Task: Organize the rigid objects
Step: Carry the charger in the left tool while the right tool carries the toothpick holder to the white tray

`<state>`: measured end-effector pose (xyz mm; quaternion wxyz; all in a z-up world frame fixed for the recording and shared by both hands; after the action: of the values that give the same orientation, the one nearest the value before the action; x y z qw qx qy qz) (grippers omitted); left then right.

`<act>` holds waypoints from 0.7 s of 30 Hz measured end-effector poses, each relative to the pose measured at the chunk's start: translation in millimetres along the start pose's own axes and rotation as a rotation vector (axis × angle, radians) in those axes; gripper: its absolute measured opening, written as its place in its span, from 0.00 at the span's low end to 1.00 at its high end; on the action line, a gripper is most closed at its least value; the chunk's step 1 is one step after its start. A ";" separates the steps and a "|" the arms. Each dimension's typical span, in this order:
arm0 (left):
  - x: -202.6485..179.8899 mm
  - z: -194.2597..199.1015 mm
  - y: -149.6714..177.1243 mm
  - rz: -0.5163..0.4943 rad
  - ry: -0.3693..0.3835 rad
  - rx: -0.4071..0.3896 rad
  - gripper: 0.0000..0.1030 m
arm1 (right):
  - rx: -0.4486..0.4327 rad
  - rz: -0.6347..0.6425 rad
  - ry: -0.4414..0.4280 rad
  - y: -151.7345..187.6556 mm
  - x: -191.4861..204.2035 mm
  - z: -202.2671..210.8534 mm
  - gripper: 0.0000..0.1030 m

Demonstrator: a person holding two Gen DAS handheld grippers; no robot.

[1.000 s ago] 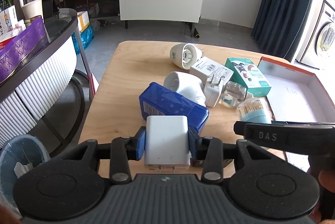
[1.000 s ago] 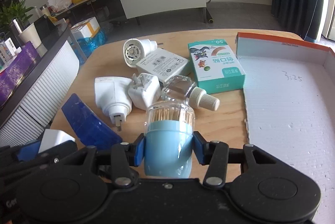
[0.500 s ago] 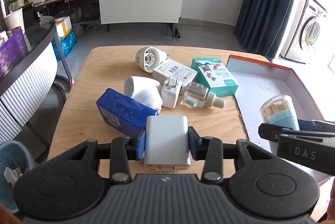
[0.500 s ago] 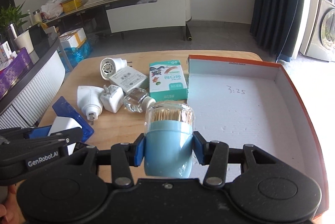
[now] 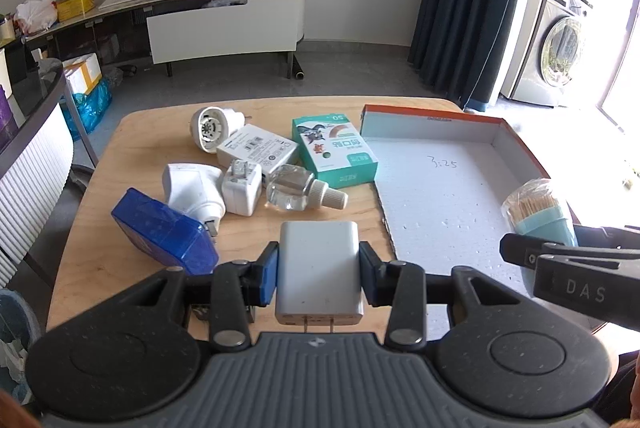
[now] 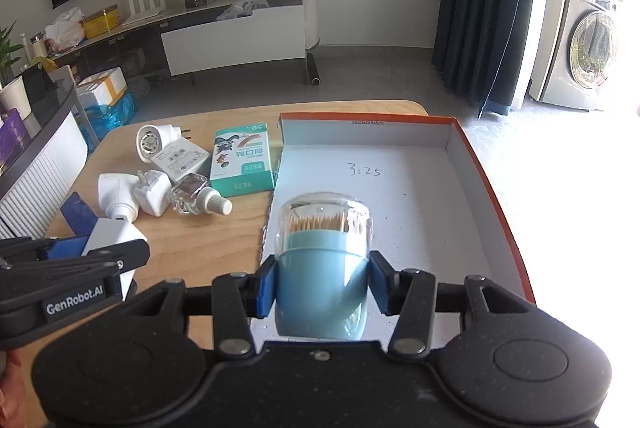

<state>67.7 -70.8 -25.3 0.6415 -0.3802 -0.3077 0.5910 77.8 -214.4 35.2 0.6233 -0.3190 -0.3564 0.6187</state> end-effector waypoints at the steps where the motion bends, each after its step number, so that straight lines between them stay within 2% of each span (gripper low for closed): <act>1: -2.9 0.1 0.4 0.001 0.004 0.001 0.40 | 0.000 -0.003 0.004 0.8 -3.5 0.4 0.56; 21: -50.6 -9.7 -7.1 -0.046 0.054 0.007 0.40 | -0.017 -0.036 0.032 -0.7 -47.0 -2.2 0.56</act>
<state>73.9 -122.4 -21.5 0.6643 -0.3867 -0.2970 0.5665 80.9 -261.3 32.2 0.6371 -0.3279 -0.3572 0.5991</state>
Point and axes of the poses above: each gripper's, at about its wrist camera, not at the fingertips, and z roughly against the way its jaws point, x to its left, y to its underside, the point moved 6 cm from there along -z, roughly the way its jaws point, and after that the axes turned 13 degrees about -x, right-handed, at the moved point
